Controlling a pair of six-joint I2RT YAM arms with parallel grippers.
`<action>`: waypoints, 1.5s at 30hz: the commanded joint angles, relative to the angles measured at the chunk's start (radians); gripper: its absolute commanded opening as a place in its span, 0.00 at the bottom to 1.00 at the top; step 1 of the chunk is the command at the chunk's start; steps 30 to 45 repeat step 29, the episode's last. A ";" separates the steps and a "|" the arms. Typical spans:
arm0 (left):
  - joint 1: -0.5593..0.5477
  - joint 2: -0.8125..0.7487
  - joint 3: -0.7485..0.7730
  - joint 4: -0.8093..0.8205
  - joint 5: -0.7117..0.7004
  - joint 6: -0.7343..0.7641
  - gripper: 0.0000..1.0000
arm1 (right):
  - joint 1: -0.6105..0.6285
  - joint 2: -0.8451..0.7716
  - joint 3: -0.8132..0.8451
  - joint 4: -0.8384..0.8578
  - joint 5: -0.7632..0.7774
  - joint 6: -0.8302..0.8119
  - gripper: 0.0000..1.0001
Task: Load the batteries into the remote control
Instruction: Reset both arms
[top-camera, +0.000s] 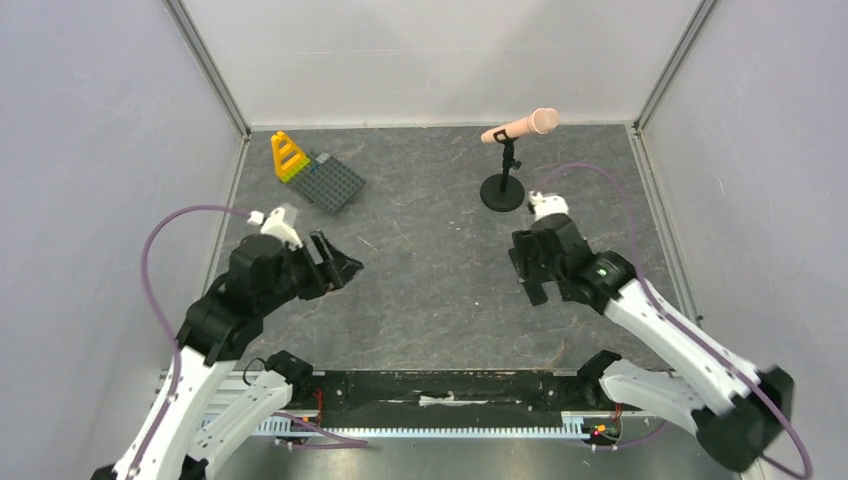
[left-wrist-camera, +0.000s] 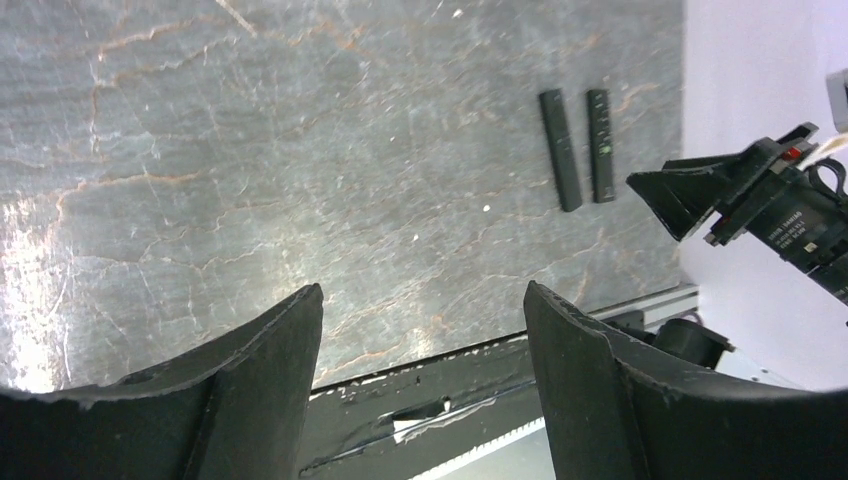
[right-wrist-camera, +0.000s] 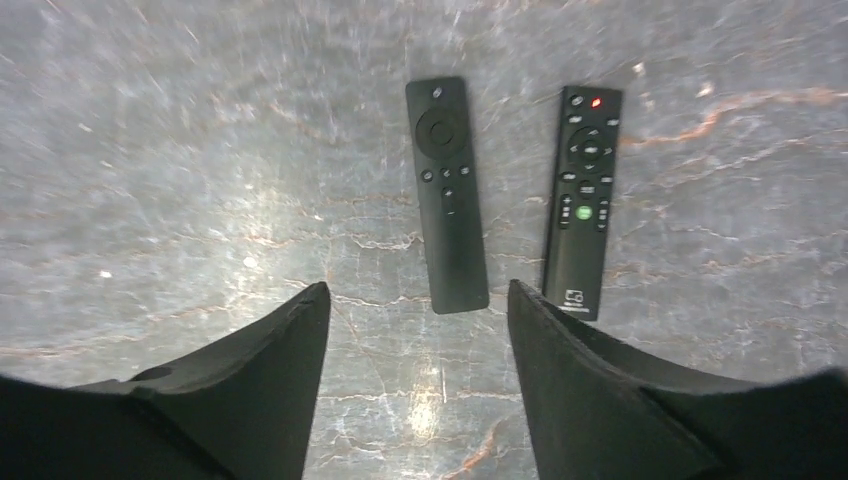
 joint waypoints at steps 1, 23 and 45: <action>-0.001 -0.103 0.046 -0.030 -0.049 0.023 0.79 | -0.006 -0.224 0.081 -0.104 0.095 0.051 0.71; -0.001 -0.245 0.148 -0.230 -0.209 0.008 0.80 | -0.005 -0.707 0.500 -0.312 0.646 0.015 0.98; -0.002 -0.232 0.151 -0.218 -0.201 0.012 0.80 | -0.004 -0.708 0.490 -0.310 0.642 0.034 0.98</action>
